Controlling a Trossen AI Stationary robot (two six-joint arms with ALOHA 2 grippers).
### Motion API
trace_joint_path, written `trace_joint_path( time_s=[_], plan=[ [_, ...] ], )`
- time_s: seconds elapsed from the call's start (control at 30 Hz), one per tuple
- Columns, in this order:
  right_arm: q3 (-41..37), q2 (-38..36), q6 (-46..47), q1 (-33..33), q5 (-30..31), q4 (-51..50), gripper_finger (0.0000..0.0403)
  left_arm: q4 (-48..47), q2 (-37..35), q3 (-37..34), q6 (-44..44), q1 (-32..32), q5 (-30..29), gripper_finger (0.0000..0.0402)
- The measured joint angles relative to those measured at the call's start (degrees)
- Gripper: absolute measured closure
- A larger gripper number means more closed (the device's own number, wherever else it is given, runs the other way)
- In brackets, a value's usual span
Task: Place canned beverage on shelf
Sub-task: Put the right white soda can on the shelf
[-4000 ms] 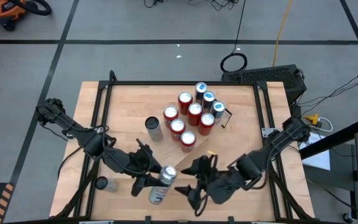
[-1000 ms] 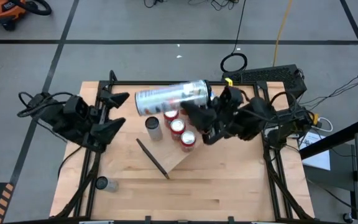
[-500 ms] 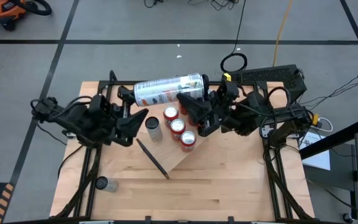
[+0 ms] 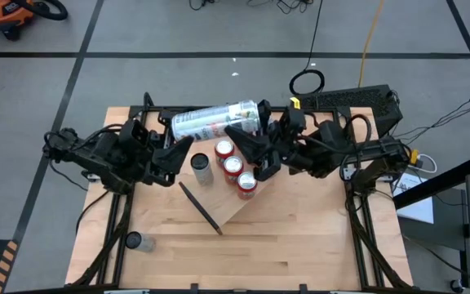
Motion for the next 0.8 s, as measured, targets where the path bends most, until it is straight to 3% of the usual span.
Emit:
trace_joint_path(
  time_s=[0.27,0.67,0.8],
  plan=[
    [0.0,0.02,0.01,0.02,0.02,-1.04,0.0172,-0.03,0.0,0.0,0.0,0.07,2.68,0.0038],
    [0.04,0.02,0.08,0.04,0.35,-3.03,0.0172,-0.94,-0.04,0.0,0.25,0.07,2.81,0.0144],
    [0.04,0.02,-0.1,0.01,0.41,-3.08,0.0172,-1.71,-0.11,0.0,0.17,0.07,2.56,0.0159]
  ],
)
